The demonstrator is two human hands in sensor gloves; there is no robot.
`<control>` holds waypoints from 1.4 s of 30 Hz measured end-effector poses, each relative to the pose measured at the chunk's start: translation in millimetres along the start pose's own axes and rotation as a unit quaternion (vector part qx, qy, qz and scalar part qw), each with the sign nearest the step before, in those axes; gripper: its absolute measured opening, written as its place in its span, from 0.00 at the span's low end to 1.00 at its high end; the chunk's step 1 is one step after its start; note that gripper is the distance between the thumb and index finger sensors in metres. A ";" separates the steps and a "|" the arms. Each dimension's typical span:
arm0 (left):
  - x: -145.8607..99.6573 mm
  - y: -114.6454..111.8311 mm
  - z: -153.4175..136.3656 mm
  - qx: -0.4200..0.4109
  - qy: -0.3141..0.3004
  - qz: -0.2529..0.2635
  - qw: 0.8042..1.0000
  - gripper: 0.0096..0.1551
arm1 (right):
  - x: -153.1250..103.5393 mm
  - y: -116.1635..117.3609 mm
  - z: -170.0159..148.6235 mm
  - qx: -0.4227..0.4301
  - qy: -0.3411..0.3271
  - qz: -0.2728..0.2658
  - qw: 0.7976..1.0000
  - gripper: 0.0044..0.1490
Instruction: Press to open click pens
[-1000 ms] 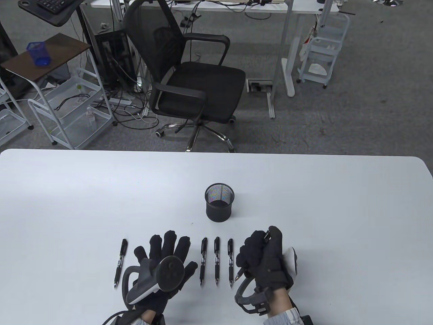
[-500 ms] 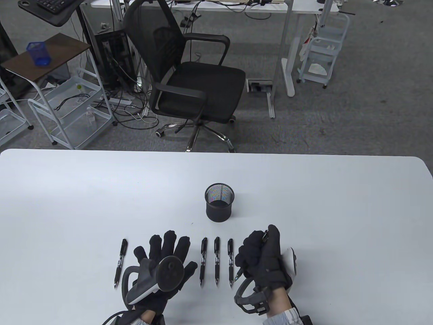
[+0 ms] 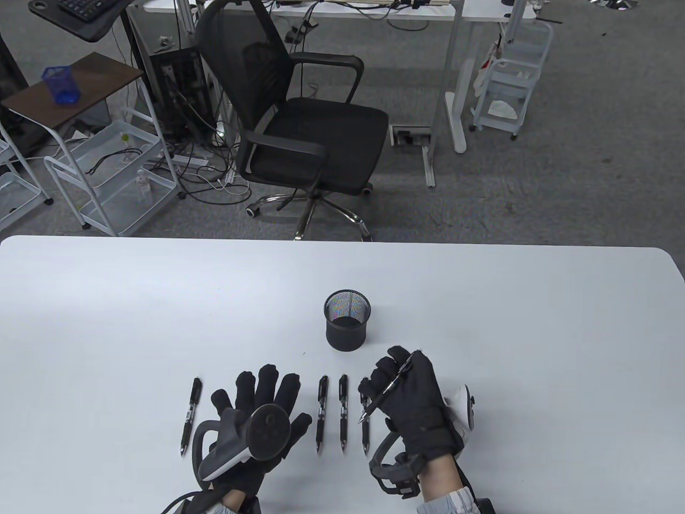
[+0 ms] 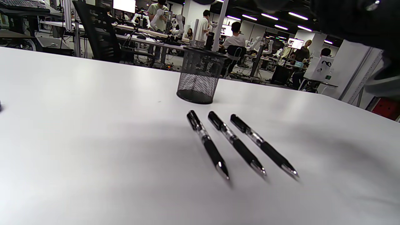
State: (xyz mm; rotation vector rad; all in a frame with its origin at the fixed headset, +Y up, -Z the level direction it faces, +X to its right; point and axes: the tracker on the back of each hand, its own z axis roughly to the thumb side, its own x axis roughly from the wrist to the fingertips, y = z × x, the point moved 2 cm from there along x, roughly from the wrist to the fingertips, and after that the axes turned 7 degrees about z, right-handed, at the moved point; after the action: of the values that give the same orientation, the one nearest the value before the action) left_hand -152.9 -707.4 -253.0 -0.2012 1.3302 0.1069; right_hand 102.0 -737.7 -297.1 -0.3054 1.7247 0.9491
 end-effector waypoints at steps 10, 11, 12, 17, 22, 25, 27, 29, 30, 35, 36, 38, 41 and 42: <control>0.1 0.1 -0.3 -0.001 0.000 -0.001 1.000 0.41 | 1.1 2.0 20.2 -0.153 0.006 -0.026 0.988 0.28; 0.1 0.1 -0.3 -0.001 0.000 -0.001 1.000 0.41 | 1.3 2.5 21.8 -0.164 0.006 -0.024 0.986 0.28; 0.1 0.0 -0.2 -0.001 -0.001 -0.001 1.000 0.41 | 1.6 3.2 23.5 -0.179 0.008 -0.017 0.984 0.28; -0.3 0.0 -0.1 -0.001 -0.001 -0.002 1.000 0.41 | 2.0 5.8 30.4 -0.274 0.049 0.016 0.960 0.28; -0.7 0.2 -0.2 -0.002 -0.001 -0.001 1.000 0.41 | -0.2 2.6 35.7 -0.344 0.060 -0.028 0.937 0.28; -0.8 0.1 0.0 -0.001 -0.001 -0.001 1.000 0.41 | -1.3 -0.6 37.5 -0.395 0.074 -0.051 0.914 0.30; -0.8 0.0 0.1 -0.001 -0.001 -0.002 1.000 0.41 | -1.8 -2.8 39.0 -0.441 0.079 -0.069 0.891 0.32; -0.7 0.0 0.0 -0.001 0.000 -0.002 1.000 0.41 | -2.4 -5.1 39.8 -0.473 0.081 -0.087 0.873 0.34; -0.7 0.0 0.0 -0.001 0.000 -0.002 1.000 0.41 | -2.7 -6.2 39.9 -0.484 0.081 -0.094 0.866 0.35; -0.8 -0.4 0.4 0.000 0.000 -0.004 1.000 0.41 | -4.0 -13.3 37.4 -0.541 0.082 -0.122 0.828 0.38; -0.8 -0.4 0.5 0.000 0.000 -0.004 1.000 0.41 | -3.7 -15.2 35.3 -0.554 0.090 -0.122 0.819 0.38; -0.7 -0.5 0.6 0.001 0.000 -0.005 1.000 0.41 | -2.8 -18.3 30.4 -0.579 0.111 -0.117 0.799 0.38; -0.7 -0.4 0.4 -0.002 -0.001 -0.006 1.000 0.41 | -1.1 -22.8 22.3 -0.619 0.139 -0.115 0.765 0.38; -0.7 -0.4 0.3 -0.002 -0.001 -0.006 1.000 0.41 | -0.7 -24.0 20.1 -0.627 0.147 -0.112 0.757 0.38</control>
State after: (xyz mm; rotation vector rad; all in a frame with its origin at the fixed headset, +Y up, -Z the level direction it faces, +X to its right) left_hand -152.7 -707.6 -252.2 -0.2127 1.3270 0.1002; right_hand 131.0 -739.0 -308.8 -1.5605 0.9840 1.8291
